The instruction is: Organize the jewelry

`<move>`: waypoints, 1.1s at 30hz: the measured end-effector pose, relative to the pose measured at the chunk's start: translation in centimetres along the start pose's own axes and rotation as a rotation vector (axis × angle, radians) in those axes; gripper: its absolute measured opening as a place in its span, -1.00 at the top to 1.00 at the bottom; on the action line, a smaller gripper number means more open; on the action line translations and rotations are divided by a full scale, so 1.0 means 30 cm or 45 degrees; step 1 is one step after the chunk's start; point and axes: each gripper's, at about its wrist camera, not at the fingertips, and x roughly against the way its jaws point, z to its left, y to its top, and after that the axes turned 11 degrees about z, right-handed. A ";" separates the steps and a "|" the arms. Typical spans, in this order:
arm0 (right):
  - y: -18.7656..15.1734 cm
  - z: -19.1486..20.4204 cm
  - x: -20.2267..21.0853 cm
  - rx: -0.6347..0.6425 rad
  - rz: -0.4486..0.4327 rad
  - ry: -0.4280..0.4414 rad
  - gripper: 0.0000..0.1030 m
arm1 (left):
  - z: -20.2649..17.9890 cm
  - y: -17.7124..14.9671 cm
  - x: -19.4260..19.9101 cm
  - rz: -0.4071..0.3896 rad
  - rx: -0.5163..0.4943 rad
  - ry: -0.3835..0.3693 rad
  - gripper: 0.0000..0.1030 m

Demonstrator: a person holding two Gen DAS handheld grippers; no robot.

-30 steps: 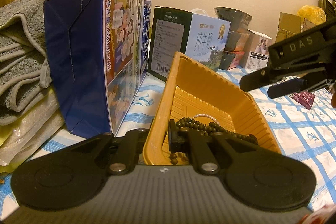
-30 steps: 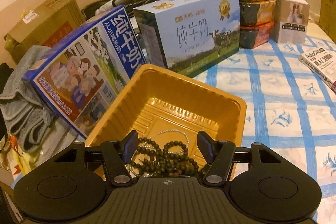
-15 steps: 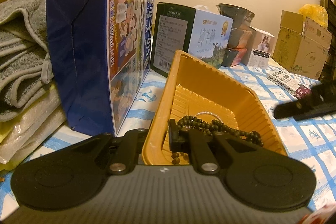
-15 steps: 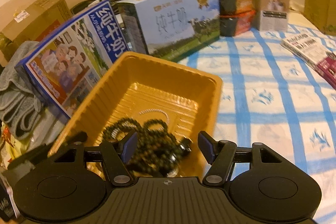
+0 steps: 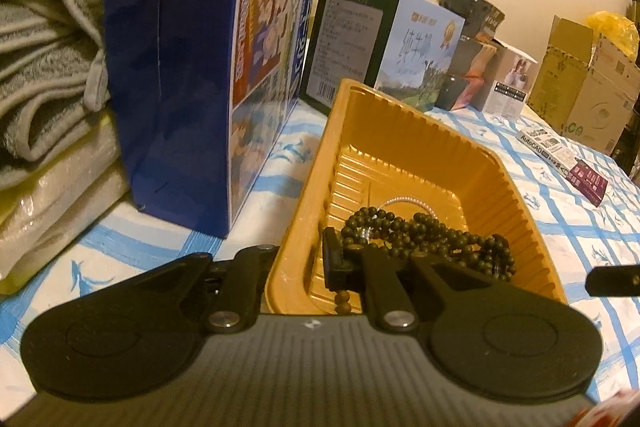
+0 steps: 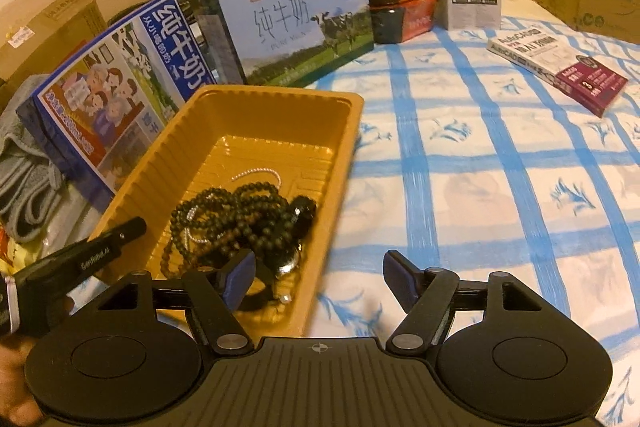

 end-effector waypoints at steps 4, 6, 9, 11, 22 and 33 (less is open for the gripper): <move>-0.026 -0.009 0.007 -0.015 0.001 -0.004 -0.39 | 0.030 -0.014 -0.021 0.058 0.048 -0.008 0.73; -0.038 -0.013 0.011 -0.025 0.001 -0.003 -0.40 | 0.045 -0.022 -0.031 0.087 0.068 -0.010 0.68; -0.058 -0.013 0.014 -0.029 0.003 -0.015 -0.41 | 0.051 -0.033 -0.028 0.095 0.071 -0.005 0.52; -0.074 -0.014 0.015 -0.031 0.005 -0.023 -0.42 | 0.054 -0.039 -0.019 0.099 0.069 -0.004 0.23; -0.156 -0.024 0.066 -0.067 -0.027 -0.041 -0.45 | 0.051 -0.061 0.113 0.054 -0.025 0.020 -0.11; -0.250 0.002 0.184 -0.060 -0.100 -0.085 -0.45 | -0.128 -0.103 0.331 0.019 -0.363 -0.032 -0.59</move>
